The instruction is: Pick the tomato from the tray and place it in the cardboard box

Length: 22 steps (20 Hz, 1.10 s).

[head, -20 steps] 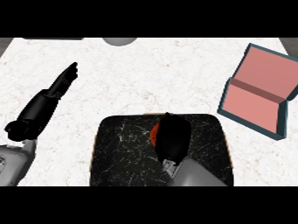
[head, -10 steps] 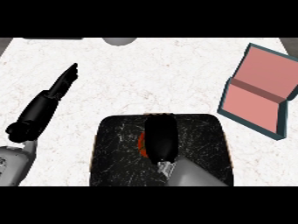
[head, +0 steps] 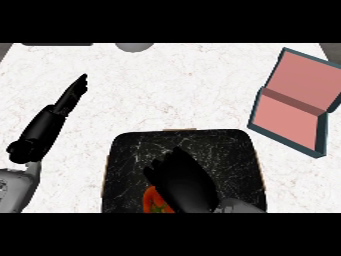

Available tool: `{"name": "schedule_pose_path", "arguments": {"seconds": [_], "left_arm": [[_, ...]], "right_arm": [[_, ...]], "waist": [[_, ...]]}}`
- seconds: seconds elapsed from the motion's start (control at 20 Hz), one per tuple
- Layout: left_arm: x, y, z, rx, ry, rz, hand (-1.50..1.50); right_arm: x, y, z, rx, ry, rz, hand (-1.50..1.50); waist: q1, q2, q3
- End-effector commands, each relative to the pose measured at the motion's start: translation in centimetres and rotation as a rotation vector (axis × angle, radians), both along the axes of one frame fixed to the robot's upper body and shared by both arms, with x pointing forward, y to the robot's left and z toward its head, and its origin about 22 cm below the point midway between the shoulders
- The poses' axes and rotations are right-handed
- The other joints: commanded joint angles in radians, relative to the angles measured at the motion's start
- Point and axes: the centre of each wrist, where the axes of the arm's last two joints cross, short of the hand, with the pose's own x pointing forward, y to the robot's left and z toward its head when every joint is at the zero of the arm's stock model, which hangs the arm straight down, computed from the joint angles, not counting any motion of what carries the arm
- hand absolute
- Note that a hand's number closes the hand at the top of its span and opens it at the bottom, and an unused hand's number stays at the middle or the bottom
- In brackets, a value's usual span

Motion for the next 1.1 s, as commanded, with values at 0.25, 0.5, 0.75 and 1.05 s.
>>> {"name": "schedule_pose_path", "arguments": {"seconds": [0.25,0.5,0.75,1.05], "left_arm": [[-1.0,-0.6,-0.9,-0.014,0.011,0.018,0.0],[-0.1,0.6,0.0,-0.013,-0.021,0.041,0.0],[-0.9,2.0,-1.3,0.005,0.0,0.016,0.0],[1.2,-1.3,-0.7,-0.019,-0.007,-0.007,0.0]], "right_arm": [[-0.5,-6.8,9.5,0.264,-0.134,-0.076,1.5],[2.8,-9.8,11.4,0.469,-0.114,-0.362,1.5],[6.1,-13.8,13.5,0.527,-0.121,-0.498,1.5],[11.6,-20.0,14.2,0.462,-0.12,-0.566,1.5]], "waist": [[-0.018,-0.005,-0.001],[-0.016,0.0,-0.001],[0.0,0.002,-0.001],[-0.001,0.004,-0.001]]}}
